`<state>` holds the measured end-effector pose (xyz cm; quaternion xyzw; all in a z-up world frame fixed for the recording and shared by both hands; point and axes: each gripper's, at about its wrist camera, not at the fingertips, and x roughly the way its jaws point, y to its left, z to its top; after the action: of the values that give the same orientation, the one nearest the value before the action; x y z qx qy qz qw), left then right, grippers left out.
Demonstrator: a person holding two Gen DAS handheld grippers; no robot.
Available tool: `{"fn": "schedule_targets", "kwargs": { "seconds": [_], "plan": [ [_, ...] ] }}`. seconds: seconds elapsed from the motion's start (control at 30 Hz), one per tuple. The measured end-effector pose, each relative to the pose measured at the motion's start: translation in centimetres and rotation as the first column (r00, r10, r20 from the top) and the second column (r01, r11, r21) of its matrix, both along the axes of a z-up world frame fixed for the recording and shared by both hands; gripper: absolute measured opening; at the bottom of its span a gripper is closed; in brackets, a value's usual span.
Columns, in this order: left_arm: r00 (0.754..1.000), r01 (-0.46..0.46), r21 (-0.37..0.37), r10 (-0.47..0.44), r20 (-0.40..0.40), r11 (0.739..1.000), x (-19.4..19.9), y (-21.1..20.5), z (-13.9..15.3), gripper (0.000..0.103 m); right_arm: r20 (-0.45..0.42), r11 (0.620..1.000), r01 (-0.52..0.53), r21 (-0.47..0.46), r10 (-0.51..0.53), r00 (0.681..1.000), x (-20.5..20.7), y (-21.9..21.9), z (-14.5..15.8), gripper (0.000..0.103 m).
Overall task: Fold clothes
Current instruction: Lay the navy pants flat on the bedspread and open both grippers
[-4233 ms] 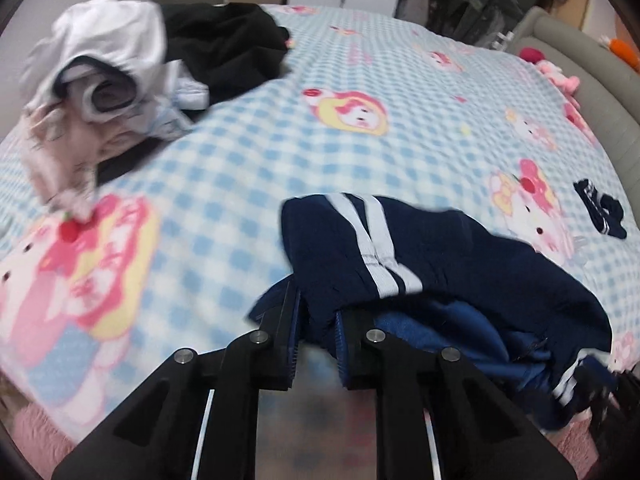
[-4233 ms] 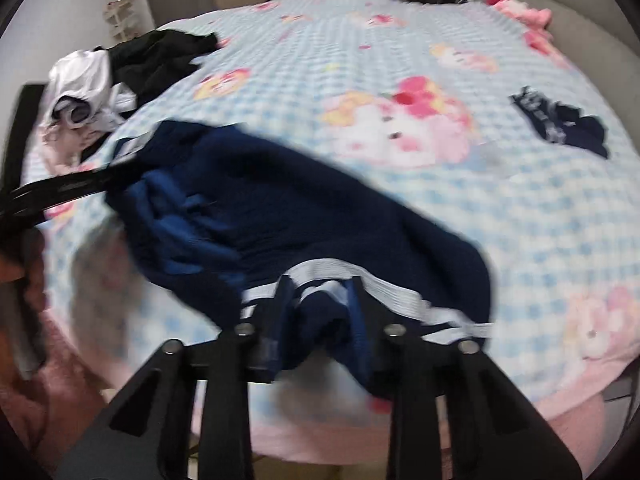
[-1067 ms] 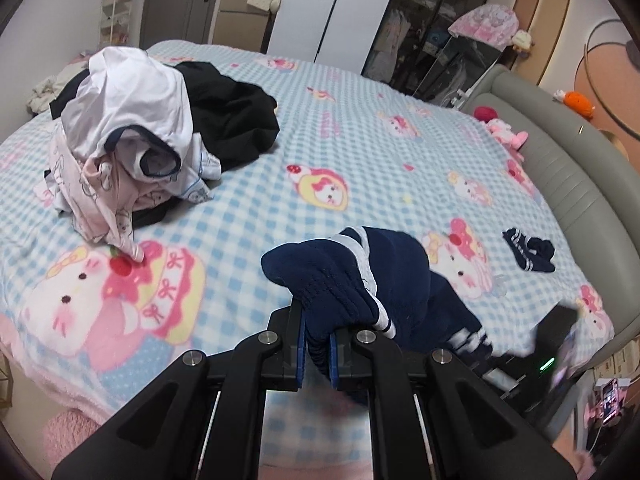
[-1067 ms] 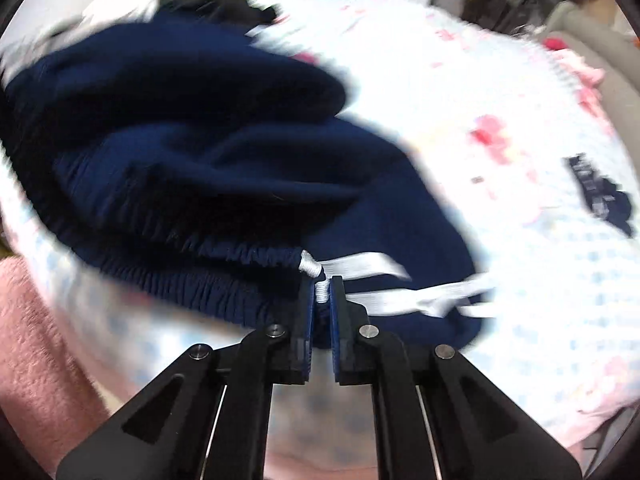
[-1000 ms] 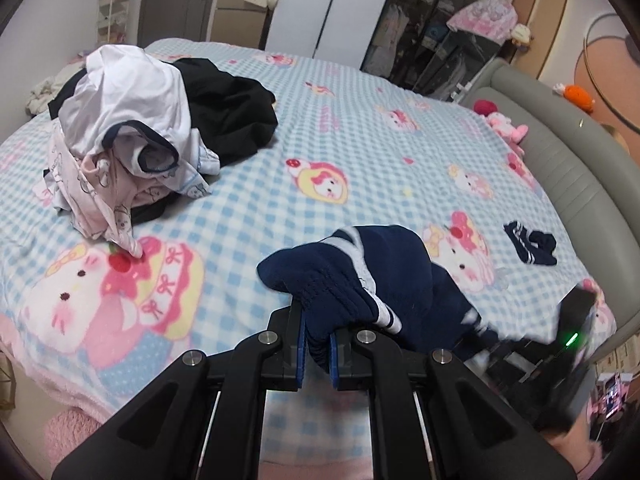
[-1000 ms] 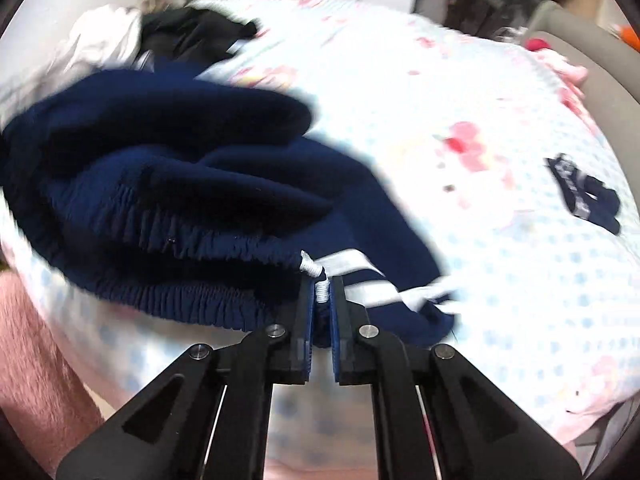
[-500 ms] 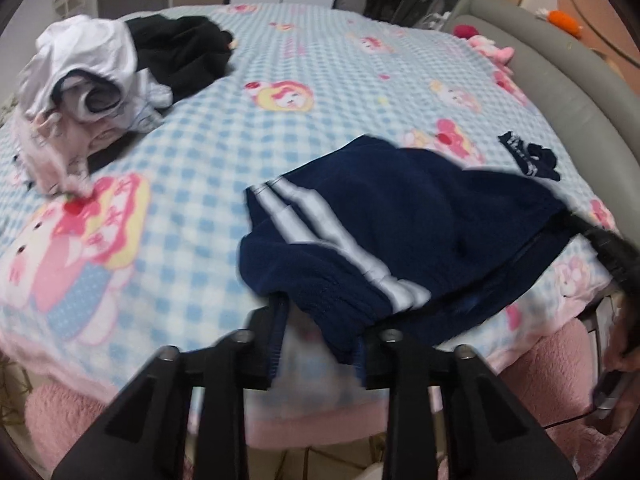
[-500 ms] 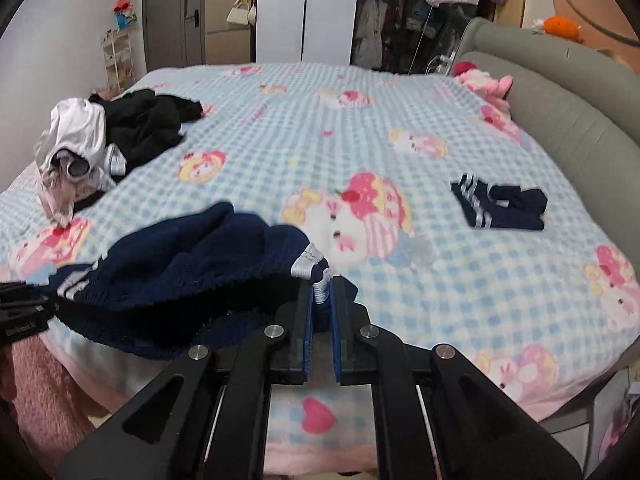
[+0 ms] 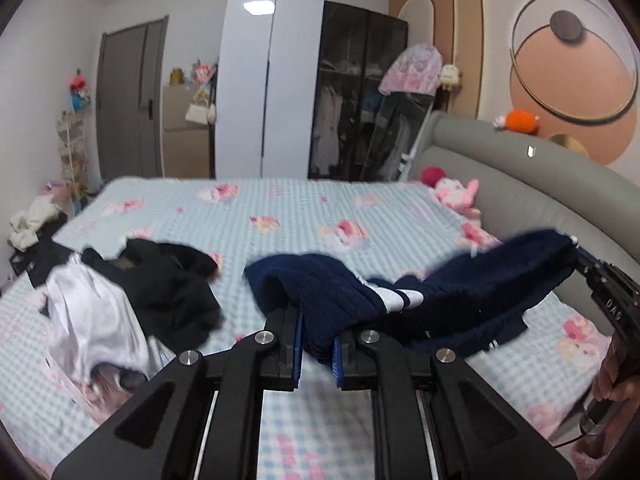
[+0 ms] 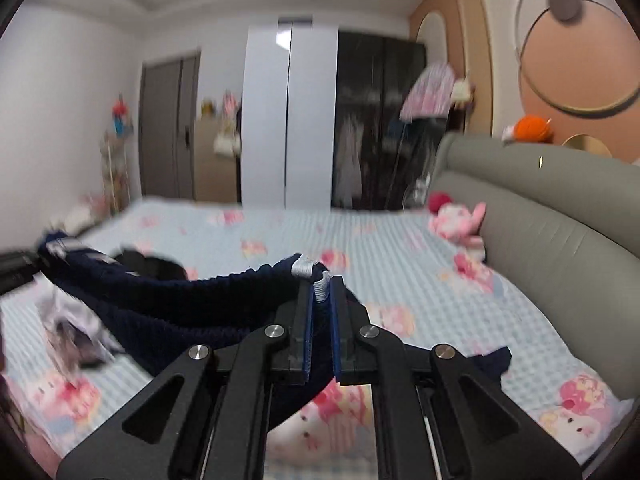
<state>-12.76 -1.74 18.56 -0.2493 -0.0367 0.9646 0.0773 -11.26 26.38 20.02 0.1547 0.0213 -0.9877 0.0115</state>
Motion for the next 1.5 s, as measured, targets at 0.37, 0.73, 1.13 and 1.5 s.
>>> {"fn": "schedule_targets", "kwargs": {
  "seconds": [0.37, 0.73, 1.13, 1.5],
  "plan": [
    [0.779, 0.001, -0.027, 0.016, 0.626, 1.0, 3.4, 1.1, -30.8, 0.014, 0.612, 0.995, 0.05, -0.089, 0.014, 0.791, 4.9, 0.9, -28.4, 0.007],
    [0.879, 0.025, 0.266, -0.148, 0.453, 0.964, 7.7, -2.4, -26.4, 0.037, 0.572, 0.994, 0.015, -0.105, 0.048, 0.819, 9.0, 1.4, -27.3, 0.012],
    [0.852, -0.063, 0.35, -0.133, 0.507, 0.935, 5.7, -2.3, -29.0, 0.039, 0.578, 0.983, -0.002, -0.185, 0.111, 0.809, 6.0, 1.8, -26.9, 0.015],
    [0.823, -0.064, 0.287, -0.112, 0.556, 0.956, 5.7, -1.7, -29.7, 0.019, 0.637, 0.984, 0.025, -0.176, 0.094, 0.765, 6.0, 1.6, -30.1, 0.004]
  ]
}}
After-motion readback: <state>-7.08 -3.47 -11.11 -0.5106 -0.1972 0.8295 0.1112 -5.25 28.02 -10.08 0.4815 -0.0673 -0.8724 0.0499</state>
